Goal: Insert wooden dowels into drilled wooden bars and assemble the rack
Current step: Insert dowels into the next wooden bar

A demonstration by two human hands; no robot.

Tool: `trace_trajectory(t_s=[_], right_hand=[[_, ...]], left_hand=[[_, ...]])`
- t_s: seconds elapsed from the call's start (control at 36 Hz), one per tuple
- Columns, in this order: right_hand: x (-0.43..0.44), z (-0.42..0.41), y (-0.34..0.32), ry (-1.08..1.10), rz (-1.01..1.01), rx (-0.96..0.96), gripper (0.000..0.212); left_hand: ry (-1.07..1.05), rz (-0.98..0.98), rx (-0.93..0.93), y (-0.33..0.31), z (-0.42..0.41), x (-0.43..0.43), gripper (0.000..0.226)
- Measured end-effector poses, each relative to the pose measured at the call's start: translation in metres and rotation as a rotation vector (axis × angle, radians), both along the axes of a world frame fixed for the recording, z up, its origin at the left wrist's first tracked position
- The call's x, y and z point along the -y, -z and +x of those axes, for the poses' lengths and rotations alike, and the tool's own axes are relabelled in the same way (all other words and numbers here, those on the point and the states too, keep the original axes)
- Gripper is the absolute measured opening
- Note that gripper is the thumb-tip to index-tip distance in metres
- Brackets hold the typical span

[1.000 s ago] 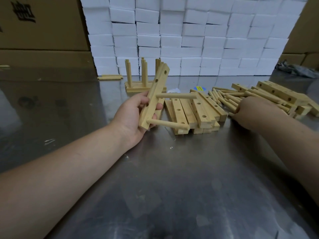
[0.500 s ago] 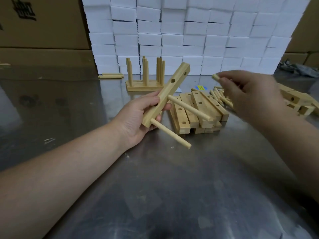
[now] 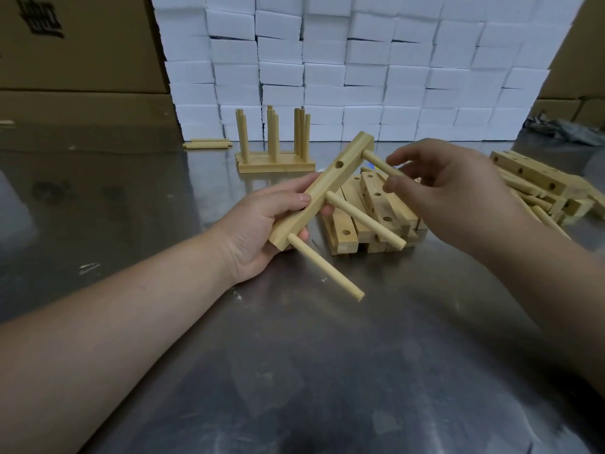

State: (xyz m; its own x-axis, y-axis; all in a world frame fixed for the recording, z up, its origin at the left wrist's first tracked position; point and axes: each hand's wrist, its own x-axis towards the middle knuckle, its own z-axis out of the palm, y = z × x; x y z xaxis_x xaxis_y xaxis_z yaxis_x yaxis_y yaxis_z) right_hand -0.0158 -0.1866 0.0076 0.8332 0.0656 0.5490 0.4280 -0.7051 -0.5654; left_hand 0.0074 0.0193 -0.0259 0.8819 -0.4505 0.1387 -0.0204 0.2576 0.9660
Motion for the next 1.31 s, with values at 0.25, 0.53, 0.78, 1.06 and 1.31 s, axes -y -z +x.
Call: trace_trajectory(t_s=[0.25,0.53,0.78,1.06,1.31], right_hand=[[-0.001,-0.002,0.000,-0.035,0.034,0.036,0.018],[-0.007,-0.005,0.003,-0.081,0.008,0.033,0.030],[-0.009,-0.007,0.005,-0.090,-0.036,0.045,0.022],[-0.008,-0.005,0.006,-0.079,-0.063,0.056,0.021],[-0.008,-0.007,0.005,-0.046,-0.099,0.121,0.023]], left_hand=[[0.064,0.059,0.019,0.001,0.000,0.000,0.069],[-0.012,0.103,0.006,0.001,-0.004,0.003,0.066],[-0.042,0.091,0.026,-0.001,-0.006,0.005,0.035],[-0.057,0.145,0.101,-0.002,-0.010,0.007,0.047],[-0.075,0.179,0.143,-0.003,-0.013,0.008,0.044]])
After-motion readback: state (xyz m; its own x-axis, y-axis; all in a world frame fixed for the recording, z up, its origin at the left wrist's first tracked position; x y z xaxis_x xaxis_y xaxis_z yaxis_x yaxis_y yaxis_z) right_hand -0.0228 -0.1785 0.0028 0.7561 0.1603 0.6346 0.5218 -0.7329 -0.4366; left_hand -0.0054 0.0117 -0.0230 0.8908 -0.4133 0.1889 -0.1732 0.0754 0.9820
